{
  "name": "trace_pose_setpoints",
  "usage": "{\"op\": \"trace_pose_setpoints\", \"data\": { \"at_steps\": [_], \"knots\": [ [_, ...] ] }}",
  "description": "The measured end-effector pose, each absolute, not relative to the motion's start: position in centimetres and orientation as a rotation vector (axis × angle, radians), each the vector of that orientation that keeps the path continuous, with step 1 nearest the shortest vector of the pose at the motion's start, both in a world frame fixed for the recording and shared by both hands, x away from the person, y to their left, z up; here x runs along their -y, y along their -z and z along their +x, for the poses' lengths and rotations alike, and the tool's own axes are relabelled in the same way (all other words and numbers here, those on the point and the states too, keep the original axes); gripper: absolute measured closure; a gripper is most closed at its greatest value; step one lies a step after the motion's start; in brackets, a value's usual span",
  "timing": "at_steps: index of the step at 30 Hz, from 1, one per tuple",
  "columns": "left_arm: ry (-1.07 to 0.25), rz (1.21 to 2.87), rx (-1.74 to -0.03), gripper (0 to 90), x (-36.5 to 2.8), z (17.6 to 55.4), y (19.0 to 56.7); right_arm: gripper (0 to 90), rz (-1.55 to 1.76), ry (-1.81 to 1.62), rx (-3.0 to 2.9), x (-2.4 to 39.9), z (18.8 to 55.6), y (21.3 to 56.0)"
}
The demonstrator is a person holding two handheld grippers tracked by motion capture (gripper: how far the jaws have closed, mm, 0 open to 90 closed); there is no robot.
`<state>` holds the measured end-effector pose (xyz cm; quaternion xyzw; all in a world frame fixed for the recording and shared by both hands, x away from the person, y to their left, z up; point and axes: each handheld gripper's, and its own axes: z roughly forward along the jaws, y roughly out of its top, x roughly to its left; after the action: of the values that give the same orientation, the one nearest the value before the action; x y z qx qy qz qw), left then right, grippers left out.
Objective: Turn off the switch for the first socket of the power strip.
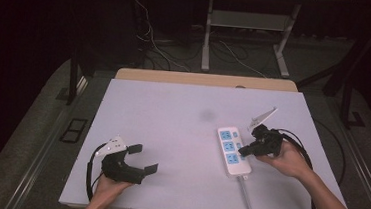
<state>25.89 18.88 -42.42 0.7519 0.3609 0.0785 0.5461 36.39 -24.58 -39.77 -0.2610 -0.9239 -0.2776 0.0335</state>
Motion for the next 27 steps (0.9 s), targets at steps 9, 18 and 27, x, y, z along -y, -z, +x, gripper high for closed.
{"op": "trace_pose_setpoints", "data": {
  "at_steps": [9, 18, 27],
  "knots": [
    [-0.188, 1.78, -0.857, 1.1, -18.9, 25.9, 42.4, 90.0, -0.831, 0.922, 2.836, 25.4, 36.6, 38.4],
    [-0.188, 1.778, -0.857, 1.2, -18.9, 25.8, 42.4, 90.0, -0.863, 0.97, 2.844, 26.6, 36.3, 37.3],
    [-0.188, 1.774, -0.858, 1.3, -18.9, 25.8, 42.4, 90.0, -0.911, 1.023, 2.839, 27.9, 36.0, 36.4]
  ]
}}
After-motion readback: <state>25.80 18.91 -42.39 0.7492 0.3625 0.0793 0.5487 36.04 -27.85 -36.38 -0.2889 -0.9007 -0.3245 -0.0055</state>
